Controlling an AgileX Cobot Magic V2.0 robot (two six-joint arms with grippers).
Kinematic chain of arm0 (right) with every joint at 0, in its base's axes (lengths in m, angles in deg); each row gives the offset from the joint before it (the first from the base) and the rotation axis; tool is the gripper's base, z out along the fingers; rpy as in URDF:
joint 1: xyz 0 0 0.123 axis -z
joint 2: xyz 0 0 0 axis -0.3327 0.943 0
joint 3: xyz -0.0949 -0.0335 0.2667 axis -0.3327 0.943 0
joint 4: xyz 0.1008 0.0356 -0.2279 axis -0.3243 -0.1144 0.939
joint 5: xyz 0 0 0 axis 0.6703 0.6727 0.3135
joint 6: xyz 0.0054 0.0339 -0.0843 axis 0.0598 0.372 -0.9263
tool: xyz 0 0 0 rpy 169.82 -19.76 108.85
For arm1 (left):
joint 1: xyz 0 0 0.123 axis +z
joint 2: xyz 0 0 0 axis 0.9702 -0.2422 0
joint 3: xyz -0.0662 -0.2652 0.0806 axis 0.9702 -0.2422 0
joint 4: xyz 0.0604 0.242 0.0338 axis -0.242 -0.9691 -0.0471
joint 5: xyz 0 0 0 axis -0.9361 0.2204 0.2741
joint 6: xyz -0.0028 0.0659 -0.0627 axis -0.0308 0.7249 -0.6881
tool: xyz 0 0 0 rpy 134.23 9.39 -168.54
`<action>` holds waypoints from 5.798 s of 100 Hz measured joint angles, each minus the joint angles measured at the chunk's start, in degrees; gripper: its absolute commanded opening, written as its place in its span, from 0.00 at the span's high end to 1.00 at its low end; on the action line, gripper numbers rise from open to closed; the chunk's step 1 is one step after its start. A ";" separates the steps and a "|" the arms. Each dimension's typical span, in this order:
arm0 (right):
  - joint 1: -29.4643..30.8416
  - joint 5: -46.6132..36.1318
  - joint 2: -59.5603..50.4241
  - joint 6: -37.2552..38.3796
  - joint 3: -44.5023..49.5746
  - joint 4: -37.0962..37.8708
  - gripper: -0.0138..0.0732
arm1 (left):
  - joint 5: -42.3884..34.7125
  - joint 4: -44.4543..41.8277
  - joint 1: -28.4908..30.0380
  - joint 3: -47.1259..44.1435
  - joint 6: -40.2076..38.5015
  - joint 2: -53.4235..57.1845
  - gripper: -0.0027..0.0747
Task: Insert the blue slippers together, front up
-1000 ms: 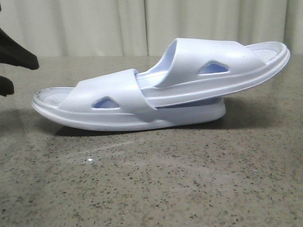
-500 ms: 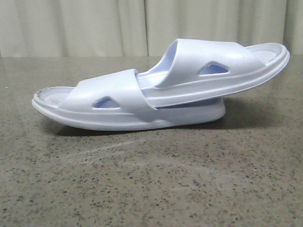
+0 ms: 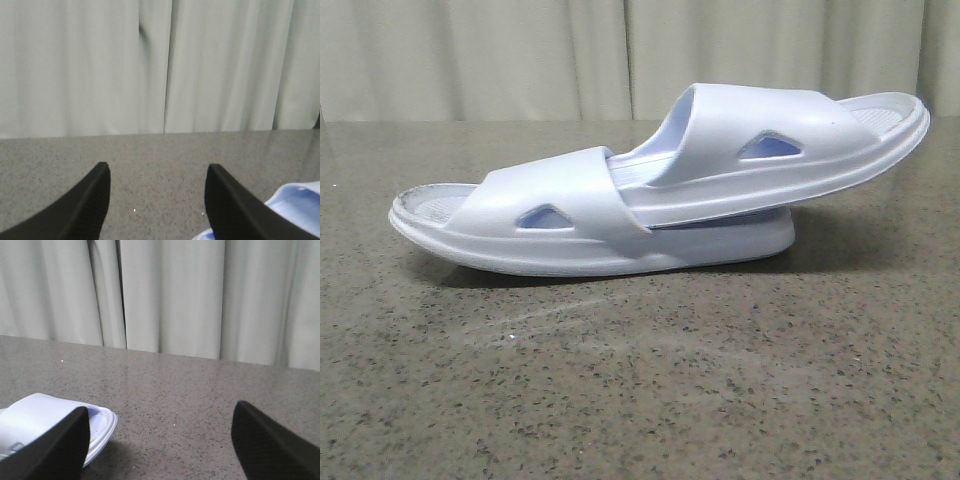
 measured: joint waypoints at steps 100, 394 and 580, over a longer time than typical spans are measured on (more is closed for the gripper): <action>0.00 -1.54 -4.45 0.00 3.26 0.81 0.96 | -0.57 -0.24 0.00 -5.71 0.00 0.72 0.94; 0.00 -1.54 -4.45 0.00 3.26 0.81 0.96 | -4.41 -88.82 5.21 -21.08 -76.90 21.63 0.94; 8.59 -5.92 -11.74 35.37 21.34 30.25 0.96 | -4.41 -88.82 5.21 -21.08 -76.90 21.63 0.94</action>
